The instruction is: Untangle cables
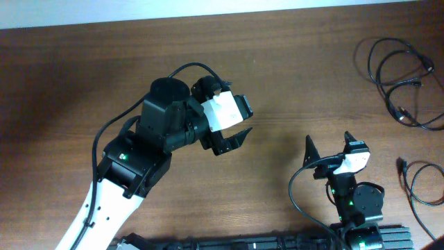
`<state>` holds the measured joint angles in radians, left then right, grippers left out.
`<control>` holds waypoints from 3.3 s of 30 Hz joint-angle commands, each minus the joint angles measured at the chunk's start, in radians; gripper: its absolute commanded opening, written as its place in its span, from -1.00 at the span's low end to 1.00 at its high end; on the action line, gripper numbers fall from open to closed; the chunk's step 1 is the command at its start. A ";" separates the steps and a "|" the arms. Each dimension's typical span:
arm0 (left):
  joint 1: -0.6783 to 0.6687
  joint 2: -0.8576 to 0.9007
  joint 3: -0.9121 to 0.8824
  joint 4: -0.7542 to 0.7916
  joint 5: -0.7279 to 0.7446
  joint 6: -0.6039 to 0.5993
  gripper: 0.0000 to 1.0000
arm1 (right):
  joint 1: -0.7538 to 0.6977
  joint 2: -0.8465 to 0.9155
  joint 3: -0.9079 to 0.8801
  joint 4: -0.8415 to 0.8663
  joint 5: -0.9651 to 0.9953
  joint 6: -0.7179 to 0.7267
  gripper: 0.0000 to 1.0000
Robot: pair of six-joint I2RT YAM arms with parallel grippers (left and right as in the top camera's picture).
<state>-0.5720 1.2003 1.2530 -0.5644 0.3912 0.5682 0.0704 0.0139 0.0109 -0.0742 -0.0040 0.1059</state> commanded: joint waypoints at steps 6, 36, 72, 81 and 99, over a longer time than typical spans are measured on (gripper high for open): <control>-0.001 -0.013 0.005 0.001 0.001 0.005 0.98 | 0.003 -0.011 -0.005 -0.005 0.064 -0.102 0.97; -0.001 -0.013 0.005 -0.002 0.001 0.005 0.98 | 0.002 -0.010 -0.005 -0.005 0.058 -0.101 0.98; 0.427 -1.088 -1.242 0.589 -0.254 -0.589 0.98 | 0.002 -0.010 -0.005 -0.005 0.058 -0.101 0.97; 0.578 -1.196 -1.245 0.479 -0.399 -0.633 0.98 | 0.002 -0.010 -0.005 -0.005 0.058 -0.101 0.97; 0.578 -1.195 -1.245 0.481 -0.396 -0.564 0.98 | 0.002 -0.010 -0.005 -0.005 0.058 -0.101 0.97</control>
<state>0.0010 0.0147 0.0113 -0.0765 0.0101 -0.0154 0.0704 0.0101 0.0109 -0.0719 0.0376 0.0036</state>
